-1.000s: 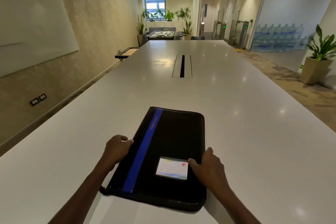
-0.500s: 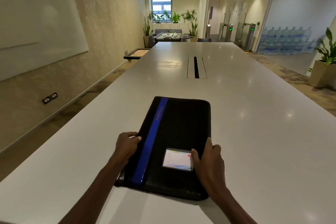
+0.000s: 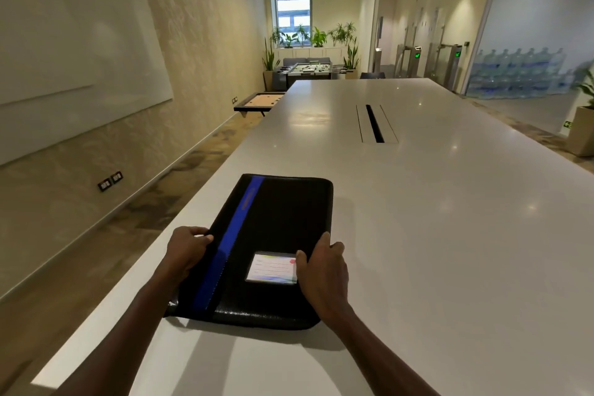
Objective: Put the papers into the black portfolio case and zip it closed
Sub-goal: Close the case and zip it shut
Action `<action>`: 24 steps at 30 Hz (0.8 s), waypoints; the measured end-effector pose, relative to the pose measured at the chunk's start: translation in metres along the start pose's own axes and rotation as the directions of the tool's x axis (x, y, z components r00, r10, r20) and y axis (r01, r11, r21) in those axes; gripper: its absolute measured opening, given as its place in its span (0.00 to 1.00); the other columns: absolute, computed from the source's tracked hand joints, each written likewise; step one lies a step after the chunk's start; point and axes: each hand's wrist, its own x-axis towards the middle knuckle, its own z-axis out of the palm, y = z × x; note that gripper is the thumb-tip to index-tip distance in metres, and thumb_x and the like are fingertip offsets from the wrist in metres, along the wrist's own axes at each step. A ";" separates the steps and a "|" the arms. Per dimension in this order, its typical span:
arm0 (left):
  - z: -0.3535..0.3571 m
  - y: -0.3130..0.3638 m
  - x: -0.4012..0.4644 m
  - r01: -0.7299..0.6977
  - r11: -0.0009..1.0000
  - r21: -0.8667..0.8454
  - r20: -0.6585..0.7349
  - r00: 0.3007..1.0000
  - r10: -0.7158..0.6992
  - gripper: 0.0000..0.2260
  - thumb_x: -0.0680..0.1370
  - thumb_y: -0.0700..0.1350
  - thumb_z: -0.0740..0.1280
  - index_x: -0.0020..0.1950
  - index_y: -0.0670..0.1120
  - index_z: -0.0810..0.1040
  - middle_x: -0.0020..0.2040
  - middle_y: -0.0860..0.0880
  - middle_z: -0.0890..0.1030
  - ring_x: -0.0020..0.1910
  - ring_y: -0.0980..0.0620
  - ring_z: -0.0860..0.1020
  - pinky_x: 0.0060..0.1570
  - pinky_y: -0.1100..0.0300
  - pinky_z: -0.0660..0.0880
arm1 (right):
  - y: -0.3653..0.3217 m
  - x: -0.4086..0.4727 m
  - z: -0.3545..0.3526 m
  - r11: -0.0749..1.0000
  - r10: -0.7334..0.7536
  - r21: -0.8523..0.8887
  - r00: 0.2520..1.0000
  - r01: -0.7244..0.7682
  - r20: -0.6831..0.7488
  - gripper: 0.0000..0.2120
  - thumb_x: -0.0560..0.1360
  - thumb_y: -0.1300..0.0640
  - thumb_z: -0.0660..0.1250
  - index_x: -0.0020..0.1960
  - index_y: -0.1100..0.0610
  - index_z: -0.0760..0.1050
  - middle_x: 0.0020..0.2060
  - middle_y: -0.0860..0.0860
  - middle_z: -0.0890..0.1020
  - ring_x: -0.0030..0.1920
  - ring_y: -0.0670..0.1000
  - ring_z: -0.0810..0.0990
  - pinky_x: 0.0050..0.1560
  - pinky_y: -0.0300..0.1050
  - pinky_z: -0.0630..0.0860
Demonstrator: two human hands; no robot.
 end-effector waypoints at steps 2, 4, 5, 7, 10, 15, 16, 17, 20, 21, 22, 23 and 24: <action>-0.002 -0.009 0.006 0.006 0.999 0.038 -0.007 1.000 -0.006 0.10 0.75 0.39 0.71 0.56 0.41 0.83 0.43 0.45 0.82 0.33 0.54 0.76 0.31 0.62 0.69 | -0.003 0.000 0.010 1.000 0.008 -0.005 1.000 -0.008 0.018 0.32 0.79 0.46 0.62 0.76 0.61 0.57 0.63 0.58 0.72 0.58 0.54 0.79 0.53 0.44 0.79; -0.001 -0.016 0.010 0.013 0.998 0.066 -0.010 1.000 -0.012 0.11 0.75 0.40 0.71 0.57 0.42 0.83 0.49 0.42 0.83 0.36 0.53 0.77 0.36 0.60 0.70 | -0.003 -0.001 0.018 1.000 0.014 -0.007 1.000 -0.014 0.027 0.32 0.79 0.46 0.62 0.76 0.61 0.58 0.63 0.57 0.72 0.58 0.54 0.79 0.53 0.42 0.79; 0.000 -0.020 0.012 0.014 0.997 0.075 -0.012 1.000 -0.013 0.11 0.75 0.40 0.71 0.57 0.42 0.83 0.52 0.41 0.83 0.39 0.50 0.78 0.41 0.59 0.71 | -0.002 -0.002 0.022 1.000 0.016 -0.010 0.999 -0.016 0.031 0.32 0.79 0.46 0.62 0.76 0.61 0.58 0.63 0.57 0.72 0.58 0.53 0.79 0.53 0.42 0.79; 0.002 -0.026 0.013 0.022 0.996 0.083 -0.012 1.000 -0.021 0.12 0.75 0.40 0.71 0.58 0.41 0.83 0.54 0.40 0.83 0.47 0.44 0.80 0.48 0.56 0.73 | 0.000 -0.003 0.028 0.999 0.025 -0.021 0.999 -0.024 0.039 0.32 0.79 0.45 0.62 0.76 0.60 0.58 0.64 0.57 0.72 0.58 0.53 0.79 0.53 0.41 0.79; 0.005 -0.033 0.014 0.031 0.994 0.102 -0.006 1.000 -0.030 0.13 0.75 0.40 0.71 0.58 0.41 0.82 0.56 0.40 0.82 0.52 0.41 0.80 0.53 0.52 0.74 | 0.003 -0.004 0.035 0.999 0.042 -0.036 0.998 -0.040 0.050 0.32 0.79 0.45 0.61 0.76 0.60 0.58 0.63 0.57 0.73 0.58 0.53 0.79 0.54 0.41 0.78; 0.006 -0.031 0.015 0.006 0.988 0.153 -0.008 1.000 -0.004 0.14 0.75 0.40 0.70 0.60 0.39 0.81 0.58 0.39 0.81 0.57 0.39 0.78 0.58 0.51 0.72 | 0.005 -0.001 0.041 0.998 0.041 -0.043 0.998 -0.039 0.052 0.32 0.79 0.44 0.61 0.76 0.60 0.59 0.62 0.56 0.74 0.59 0.53 0.79 0.53 0.40 0.78; 0.006 -0.031 0.016 0.005 0.987 0.163 -0.008 1.000 -0.003 0.14 0.75 0.40 0.70 0.60 0.39 0.81 0.59 0.39 0.81 0.58 0.39 0.78 0.58 0.51 0.72 | 0.006 0.000 0.041 0.998 0.039 -0.047 0.998 -0.037 0.054 0.32 0.79 0.44 0.62 0.75 0.60 0.59 0.62 0.56 0.74 0.59 0.53 0.79 0.53 0.40 0.78; 0.006 -0.031 0.016 0.006 0.985 0.171 -0.007 1.000 -0.005 0.14 0.76 0.40 0.70 0.60 0.39 0.81 0.59 0.39 0.81 0.58 0.39 0.78 0.59 0.50 0.71 | 0.005 0.000 0.041 0.998 0.039 -0.051 0.998 -0.036 0.055 0.32 0.79 0.44 0.62 0.75 0.60 0.60 0.62 0.55 0.74 0.59 0.53 0.79 0.53 0.40 0.78; 0.006 -0.031 0.016 0.011 0.986 0.168 0.001 1.000 -0.012 0.14 0.76 0.41 0.70 0.60 0.40 0.81 0.60 0.39 0.81 0.58 0.39 0.78 0.59 0.50 0.72 | 0.005 0.001 0.043 0.997 0.041 -0.062 0.998 -0.038 0.052 0.31 0.78 0.43 0.62 0.74 0.60 0.61 0.62 0.55 0.75 0.58 0.53 0.79 0.52 0.38 0.77; 0.006 -0.031 0.016 0.014 0.986 0.166 0.004 1.000 -0.015 0.14 0.76 0.41 0.70 0.60 0.40 0.81 0.60 0.39 0.81 0.58 0.39 0.78 0.59 0.50 0.72 | 0.005 0.001 0.043 0.997 0.046 -0.064 0.998 -0.042 0.054 0.31 0.78 0.43 0.62 0.74 0.60 0.61 0.62 0.55 0.75 0.58 0.53 0.79 0.52 0.38 0.77; 0.006 -0.031 0.016 0.013 0.986 0.167 0.002 1.000 -0.013 0.14 0.76 0.41 0.70 0.60 0.40 0.81 0.60 0.39 0.81 0.58 0.39 0.78 0.60 0.50 0.72 | 0.005 0.001 0.043 0.997 0.047 -0.063 0.998 -0.044 0.053 0.31 0.78 0.43 0.62 0.74 0.59 0.61 0.62 0.54 0.75 0.58 0.53 0.80 0.51 0.37 0.77; 0.005 -0.031 0.015 0.016 0.986 0.169 0.002 1.000 -0.017 0.14 0.75 0.41 0.70 0.60 0.41 0.81 0.60 0.40 0.81 0.58 0.39 0.78 0.60 0.50 0.72 | 0.005 0.001 0.043 0.997 0.049 -0.063 0.997 -0.045 0.054 0.31 0.78 0.43 0.62 0.74 0.59 0.62 0.61 0.54 0.75 0.58 0.53 0.80 0.50 0.36 0.76; 0.005 -0.032 0.016 0.016 0.986 0.169 0.000 1.000 -0.016 0.14 0.75 0.41 0.70 0.60 0.41 0.81 0.59 0.40 0.81 0.58 0.39 0.78 0.61 0.50 0.73 | 0.006 0.001 0.043 0.997 0.047 -0.063 0.997 -0.043 0.057 0.31 0.78 0.43 0.62 0.73 0.59 0.62 0.61 0.54 0.75 0.58 0.52 0.80 0.50 0.36 0.76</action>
